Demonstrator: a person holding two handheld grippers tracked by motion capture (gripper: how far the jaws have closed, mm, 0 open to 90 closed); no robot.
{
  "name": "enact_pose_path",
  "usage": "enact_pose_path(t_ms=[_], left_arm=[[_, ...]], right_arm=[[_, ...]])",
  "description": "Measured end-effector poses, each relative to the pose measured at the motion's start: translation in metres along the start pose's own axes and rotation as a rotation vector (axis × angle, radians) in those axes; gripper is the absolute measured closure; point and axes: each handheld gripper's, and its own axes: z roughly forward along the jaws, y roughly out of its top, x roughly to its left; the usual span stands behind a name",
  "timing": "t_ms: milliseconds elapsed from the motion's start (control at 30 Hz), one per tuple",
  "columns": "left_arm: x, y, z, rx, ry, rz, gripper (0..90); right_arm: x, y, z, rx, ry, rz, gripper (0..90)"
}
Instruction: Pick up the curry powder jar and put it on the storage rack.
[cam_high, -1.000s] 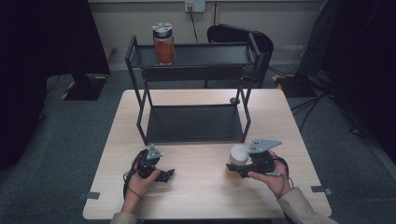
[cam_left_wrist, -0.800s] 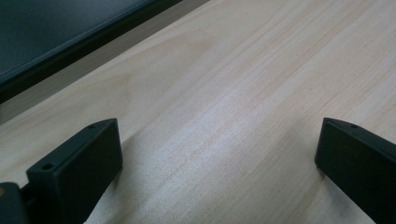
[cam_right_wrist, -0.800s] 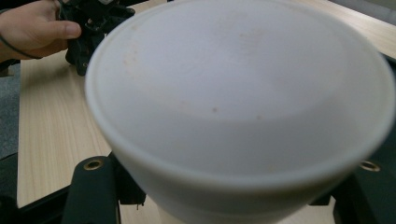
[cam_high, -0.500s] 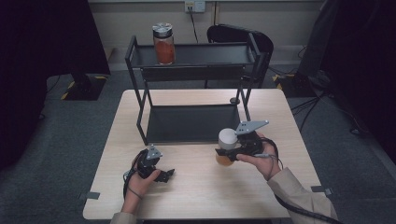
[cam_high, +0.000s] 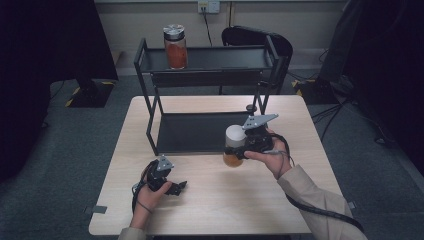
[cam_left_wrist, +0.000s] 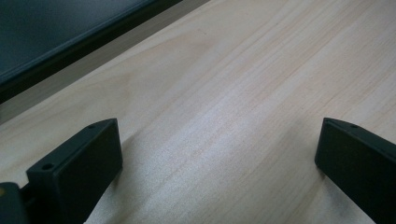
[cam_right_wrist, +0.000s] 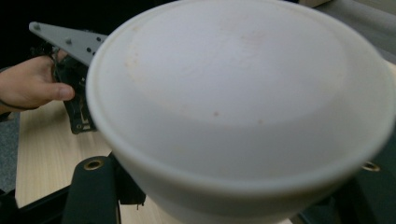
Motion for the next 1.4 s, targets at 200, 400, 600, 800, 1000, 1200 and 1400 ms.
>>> enact_pose_path(t_ms=[200,400,600,800,1000,1200,1400], left_arm=[[0.0,0.0,0.0,0.0,0.0,0.0,0.0],[0.0,0.0,0.0,0.0,0.0,0.0,0.0],[0.0,0.0,0.0,-0.001,0.0,-0.002,0.0],[0.0,0.0,0.0,-0.001,0.0,-0.002,0.0],[0.0,0.0,0.0,-0.001,-0.001,-0.002,0.0],[0.0,0.0,0.0,0.0,-0.001,-0.002,0.0],[0.0,0.0,0.0,0.001,-0.001,-0.002,0.0]], right_arm=[[-0.006,0.02,-0.002,0.0,-0.007,-0.003,34.0],[-0.013,0.039,-0.005,-0.015,-0.008,-0.008,34.1],[-0.017,0.062,-0.01,-0.01,-0.015,-0.014,34.1],[-0.021,0.079,-0.015,-0.017,-0.022,-0.018,34.1],[-0.024,0.098,-0.021,-0.013,-0.033,-0.027,34.1],[-0.025,0.115,-0.025,-0.002,-0.029,-0.024,34.1],[-0.025,0.132,-0.028,0.001,-0.03,-0.026,34.1]])
